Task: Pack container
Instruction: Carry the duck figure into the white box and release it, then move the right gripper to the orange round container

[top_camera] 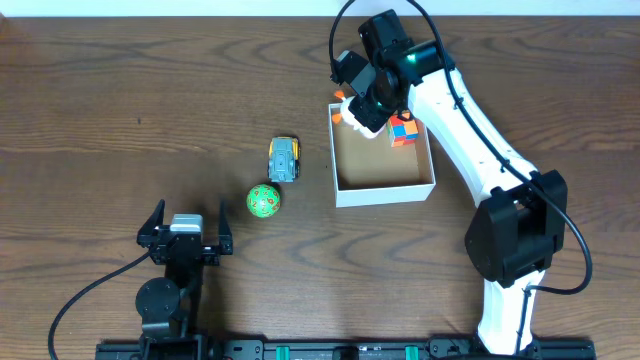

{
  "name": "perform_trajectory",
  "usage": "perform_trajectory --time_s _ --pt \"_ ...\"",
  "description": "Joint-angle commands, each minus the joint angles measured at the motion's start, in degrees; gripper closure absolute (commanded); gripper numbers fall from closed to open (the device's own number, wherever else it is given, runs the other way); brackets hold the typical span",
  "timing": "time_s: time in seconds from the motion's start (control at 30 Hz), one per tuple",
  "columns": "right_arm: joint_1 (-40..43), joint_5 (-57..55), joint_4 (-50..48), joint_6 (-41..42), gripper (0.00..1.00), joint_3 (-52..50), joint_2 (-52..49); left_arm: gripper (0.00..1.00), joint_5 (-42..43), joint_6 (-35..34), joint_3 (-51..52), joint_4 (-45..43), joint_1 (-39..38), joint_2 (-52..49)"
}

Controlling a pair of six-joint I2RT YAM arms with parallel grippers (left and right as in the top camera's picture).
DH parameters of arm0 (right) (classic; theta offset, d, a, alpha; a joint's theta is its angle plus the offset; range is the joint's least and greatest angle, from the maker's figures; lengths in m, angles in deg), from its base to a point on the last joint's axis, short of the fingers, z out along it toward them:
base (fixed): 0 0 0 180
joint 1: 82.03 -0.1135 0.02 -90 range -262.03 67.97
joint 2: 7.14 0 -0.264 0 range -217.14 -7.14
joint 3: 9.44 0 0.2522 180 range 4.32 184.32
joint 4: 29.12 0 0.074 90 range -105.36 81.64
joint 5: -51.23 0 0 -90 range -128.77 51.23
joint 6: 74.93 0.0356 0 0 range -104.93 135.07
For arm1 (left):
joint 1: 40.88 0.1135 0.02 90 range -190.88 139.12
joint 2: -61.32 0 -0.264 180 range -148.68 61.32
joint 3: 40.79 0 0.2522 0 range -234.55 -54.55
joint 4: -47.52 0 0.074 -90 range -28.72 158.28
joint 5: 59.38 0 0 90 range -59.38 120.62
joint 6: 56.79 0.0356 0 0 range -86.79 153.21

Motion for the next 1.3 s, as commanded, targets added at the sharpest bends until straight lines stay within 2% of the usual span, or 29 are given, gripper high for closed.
perform_trajectory --time_s 0.0,0.3,0.43,0.47,0.5,0.63,0.7,0.83,1.07,1.27 --pt "-0.79 0.31 0.11 -0.42 0.72 0.04 -0.66 0.02 0.44 0.31 0.9 2.08 0.24 0.07" --pt "-0.76 0.26 0.07 -0.39 0.66 0.04 -0.63 0.02 0.46 0.31 0.9 2.08 0.24 0.07" --pt "-0.76 -0.22 0.04 0.09 0.38 0.04 -0.63 0.02 0.44 0.31 0.9 2.08 0.24 0.07" --pt "-0.76 -0.26 -0.15 0.74 0.27 0.07 -0.59 0.02 0.44 0.31 0.9 2.08 0.24 0.07" --pt "-0.76 -1.01 -0.44 2.47 0.2 0.22 -0.52 0.02 0.46 0.31 0.9 2.08 0.24 0.07" --pt "-0.52 -9.57 -1.95 13.18 0.05 1.01 0.79 0.02 0.44 0.31 0.9 2.08 0.24 0.07" --pt "-0.2 -14.67 -1.81 18.4 0.01 1.7 2.05 0.02 0.44 0.31 0.9 2.08 0.24 0.07" --pt "0.9 -20.24 -0.81 25.49 0.01 2.19 6.45 0.02 0.46 0.31 0.9 2.08 0.24 0.07" --pt "5.9 -20.87 2.4 26.36 0.01 2.19 15.5 0.02 0.44 0.31 0.9 2.08 0.24 0.07" --pt "14.95 -16.57 11.56 26.62 0.01 2.12 17.73 0.02 0.44 0.31 0.9 2.08 0.24 0.07"
